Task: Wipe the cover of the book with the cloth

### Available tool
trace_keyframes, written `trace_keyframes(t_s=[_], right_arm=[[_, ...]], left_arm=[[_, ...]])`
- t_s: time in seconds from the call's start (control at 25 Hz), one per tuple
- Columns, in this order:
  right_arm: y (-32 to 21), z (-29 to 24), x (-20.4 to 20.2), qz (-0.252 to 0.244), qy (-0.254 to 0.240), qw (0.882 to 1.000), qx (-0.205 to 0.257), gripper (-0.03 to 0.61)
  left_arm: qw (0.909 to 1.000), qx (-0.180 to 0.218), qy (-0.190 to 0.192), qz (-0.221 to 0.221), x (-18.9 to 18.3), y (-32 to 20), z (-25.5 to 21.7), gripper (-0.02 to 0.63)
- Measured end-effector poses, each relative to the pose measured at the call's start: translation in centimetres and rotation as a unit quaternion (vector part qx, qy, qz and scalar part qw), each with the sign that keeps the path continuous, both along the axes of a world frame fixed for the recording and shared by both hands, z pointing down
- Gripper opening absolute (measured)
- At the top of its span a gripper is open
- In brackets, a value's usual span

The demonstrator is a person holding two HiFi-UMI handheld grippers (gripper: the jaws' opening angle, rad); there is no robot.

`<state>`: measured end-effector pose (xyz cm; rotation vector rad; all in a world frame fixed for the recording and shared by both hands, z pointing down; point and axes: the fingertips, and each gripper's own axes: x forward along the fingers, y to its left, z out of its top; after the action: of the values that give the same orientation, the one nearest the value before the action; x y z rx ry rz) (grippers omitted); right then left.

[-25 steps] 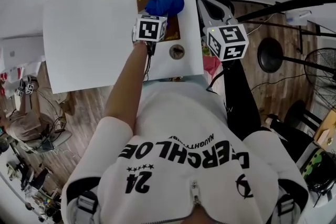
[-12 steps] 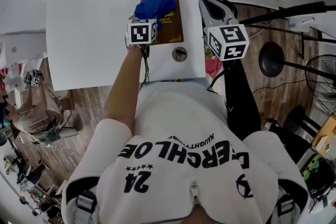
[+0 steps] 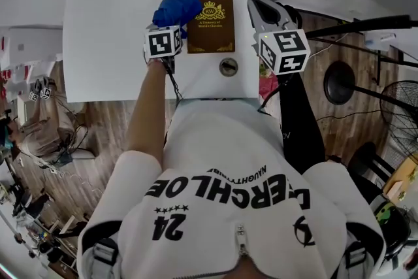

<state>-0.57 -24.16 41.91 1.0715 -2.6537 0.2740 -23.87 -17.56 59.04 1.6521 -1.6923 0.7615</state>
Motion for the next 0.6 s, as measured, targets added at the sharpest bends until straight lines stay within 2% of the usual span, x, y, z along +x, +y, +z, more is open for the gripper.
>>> trace_keyframes(t_s=[0.16, 0.36, 0.48, 0.6], right_arm=[[0.1, -0.1, 0.4, 0.005, 0.001, 1.0, 0.001, 0.002], [0.4, -0.4, 0.8, 0.009, 0.001, 1.0, 0.004, 0.002], [0.7, -0.5, 1.2, 0.012, 0.002, 1.0, 0.006, 0.002], [0.9, -0.6, 1.8, 0.017, 0.003, 1.0, 0.006, 0.002]], left_arm=[[0.9989, 0.039, 0.003, 0.027, 1.2, -1.3, -2.8, 0.229], [0.9922, 0.081, 0.007, 0.095, 6.3, -2.7, -6.1, 0.229], [0.9859, 0.087, 0.029, 0.14, 10.5, -2.8, -6.4, 0.229], [0.9816, 0.068, 0.037, 0.175, 13.5, -2.3, -4.7, 0.229]])
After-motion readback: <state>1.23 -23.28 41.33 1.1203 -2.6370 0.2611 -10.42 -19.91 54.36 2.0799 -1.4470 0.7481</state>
